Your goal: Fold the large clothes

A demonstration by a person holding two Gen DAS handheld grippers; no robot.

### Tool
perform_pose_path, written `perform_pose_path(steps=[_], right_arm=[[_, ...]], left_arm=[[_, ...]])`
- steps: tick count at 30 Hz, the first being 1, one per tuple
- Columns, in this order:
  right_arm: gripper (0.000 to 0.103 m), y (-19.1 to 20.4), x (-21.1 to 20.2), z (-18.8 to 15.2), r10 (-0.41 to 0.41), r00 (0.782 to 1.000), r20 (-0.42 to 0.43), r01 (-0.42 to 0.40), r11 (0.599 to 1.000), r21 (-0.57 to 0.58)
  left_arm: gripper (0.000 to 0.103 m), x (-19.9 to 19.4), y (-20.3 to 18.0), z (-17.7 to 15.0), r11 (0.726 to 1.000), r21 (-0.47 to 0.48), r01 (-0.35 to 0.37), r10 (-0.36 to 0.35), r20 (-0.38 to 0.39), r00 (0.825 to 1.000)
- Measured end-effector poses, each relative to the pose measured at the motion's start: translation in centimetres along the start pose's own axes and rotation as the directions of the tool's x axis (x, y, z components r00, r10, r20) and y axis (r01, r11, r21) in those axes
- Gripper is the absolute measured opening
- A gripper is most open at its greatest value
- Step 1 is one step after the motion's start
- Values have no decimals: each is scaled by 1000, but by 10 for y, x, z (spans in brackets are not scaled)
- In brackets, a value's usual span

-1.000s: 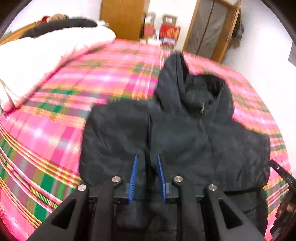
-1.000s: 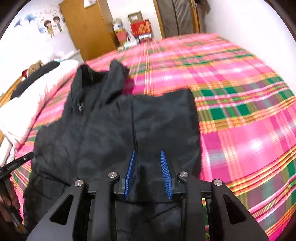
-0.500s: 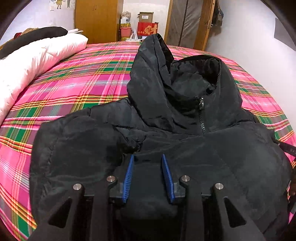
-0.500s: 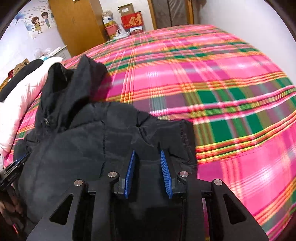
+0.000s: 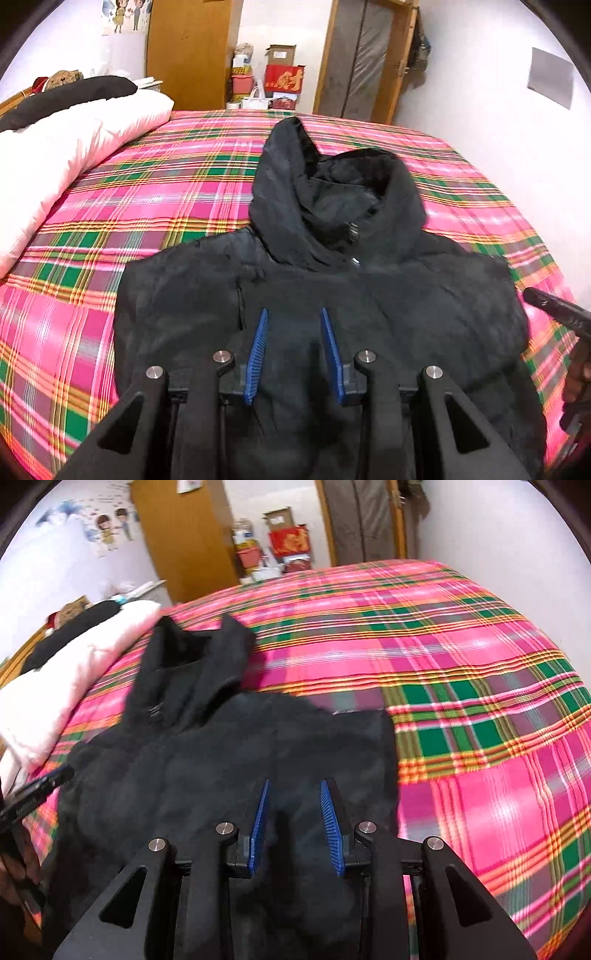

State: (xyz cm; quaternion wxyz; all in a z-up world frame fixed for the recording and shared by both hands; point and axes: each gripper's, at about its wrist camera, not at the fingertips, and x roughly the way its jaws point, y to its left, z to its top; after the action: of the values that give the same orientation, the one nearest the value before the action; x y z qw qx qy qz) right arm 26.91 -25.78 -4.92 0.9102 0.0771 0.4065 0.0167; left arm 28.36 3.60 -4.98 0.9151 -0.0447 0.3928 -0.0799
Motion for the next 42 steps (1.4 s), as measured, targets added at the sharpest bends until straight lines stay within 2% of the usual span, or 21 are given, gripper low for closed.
perform_pose_path(steps=[2,5,10,26,29,37,40,42], right_arm=[[29,7,8,-12,-3,999,-36,3,1000,-19],[29,6,33,-23,-16,993,-118,14,1000,-11],[29,8,51,-22,-24,990,-140,19,999,-34],[29,12,60,-26,-45,988,-149,39,998,-40],[29,16,53,-19,-61,986,-154,56,998,-36],[29,28,12,-1,-53,998,-37,52,998,-26],[30,37,9,6,-39,999,-7,39,998,-41],[33,44,20,9,-26,999,-30,24,998,-53]], left_arm=[[32,4,-6,-11,1000,12,-2,2,-37,999],[32,34,-8,-26,998,42,-47,52,-131,990],[34,52,1,-30,998,13,-60,61,-160,985],[34,56,-1,-28,998,25,-63,67,-171,983],[34,47,-4,-23,996,34,-84,88,-169,982],[34,22,4,0,990,31,-137,139,-52,989],[34,28,15,4,987,20,-161,162,-56,985],[34,37,20,3,985,19,-172,173,-74,982]])
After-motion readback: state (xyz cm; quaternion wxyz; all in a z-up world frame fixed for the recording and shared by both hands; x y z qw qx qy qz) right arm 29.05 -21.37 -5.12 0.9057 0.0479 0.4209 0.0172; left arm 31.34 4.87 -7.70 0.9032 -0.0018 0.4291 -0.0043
